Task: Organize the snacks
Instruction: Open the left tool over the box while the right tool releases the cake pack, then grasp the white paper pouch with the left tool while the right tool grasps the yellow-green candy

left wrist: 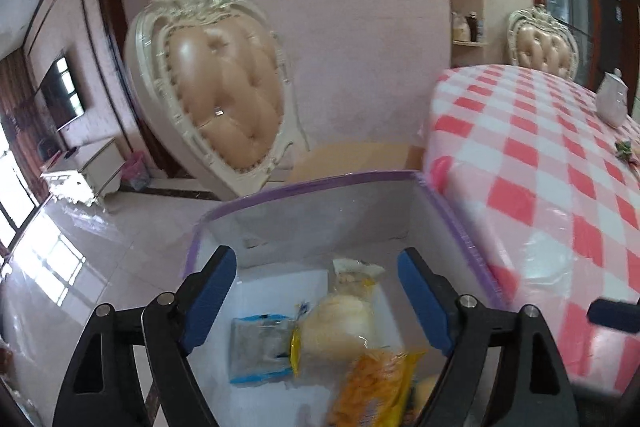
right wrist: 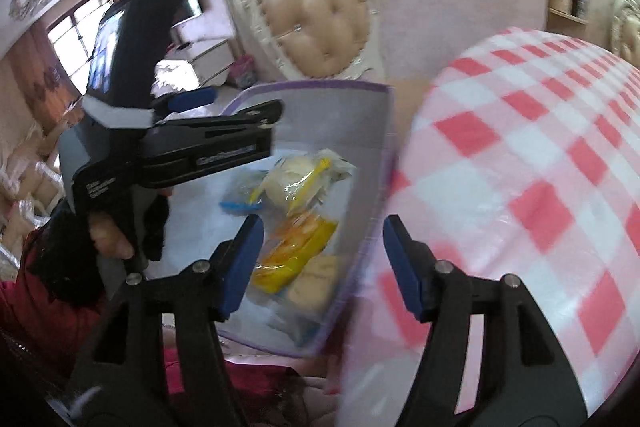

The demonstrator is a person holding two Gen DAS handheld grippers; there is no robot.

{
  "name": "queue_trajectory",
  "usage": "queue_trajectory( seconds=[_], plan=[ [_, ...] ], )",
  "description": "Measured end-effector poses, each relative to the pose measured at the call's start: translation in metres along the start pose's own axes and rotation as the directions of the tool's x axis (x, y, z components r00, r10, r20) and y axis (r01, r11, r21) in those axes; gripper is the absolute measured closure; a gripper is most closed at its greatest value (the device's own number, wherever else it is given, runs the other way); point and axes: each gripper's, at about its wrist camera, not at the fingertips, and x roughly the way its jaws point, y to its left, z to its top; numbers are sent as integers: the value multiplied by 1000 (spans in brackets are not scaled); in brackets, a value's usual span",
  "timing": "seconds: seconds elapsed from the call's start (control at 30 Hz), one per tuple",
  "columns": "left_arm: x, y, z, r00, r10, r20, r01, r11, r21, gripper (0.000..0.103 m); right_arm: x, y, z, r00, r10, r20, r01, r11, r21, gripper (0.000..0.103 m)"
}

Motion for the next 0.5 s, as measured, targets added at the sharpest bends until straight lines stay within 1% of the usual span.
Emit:
queue_trajectory(
  seconds=[0.07,0.17,0.27,0.33,0.37,0.4,0.43,0.47,0.5],
  plan=[
    [-1,-17,3,1000,-28,-5,28,999,26,19,-13,-21,-4,1000,-27,14,26,999,47,36],
    [-6,-51,9,997,-81,-10,82,994,79,19,-35,-53,-12,996,-86,38,81,990,117,28],
    [-17,-99,15,988,-153,-11,153,976,155,19,-64,-90,-23,986,-160,51,148,972,182,23],
    [-26,-132,18,978,-208,-14,207,959,195,19,-88,-118,-37,973,-227,49,209,948,238,23],
    [-31,-151,20,968,-250,-24,249,945,214,19,-99,-130,-43,965,-258,47,237,935,263,22],
    [-36,-172,21,953,-300,-41,301,926,230,19,-111,-142,-50,956,-290,45,266,920,289,21],
    [-41,-188,21,939,-339,-55,342,909,239,19,-127,-159,-61,942,-332,44,300,896,328,20],
    [-48,-208,22,919,-388,-71,393,885,251,19,-139,-173,-69,932,-360,42,322,877,357,19],
    [-56,-235,22,887,-451,-94,459,847,267,19,-153,-188,-79,919,-393,37,348,851,393,18]
  ],
)
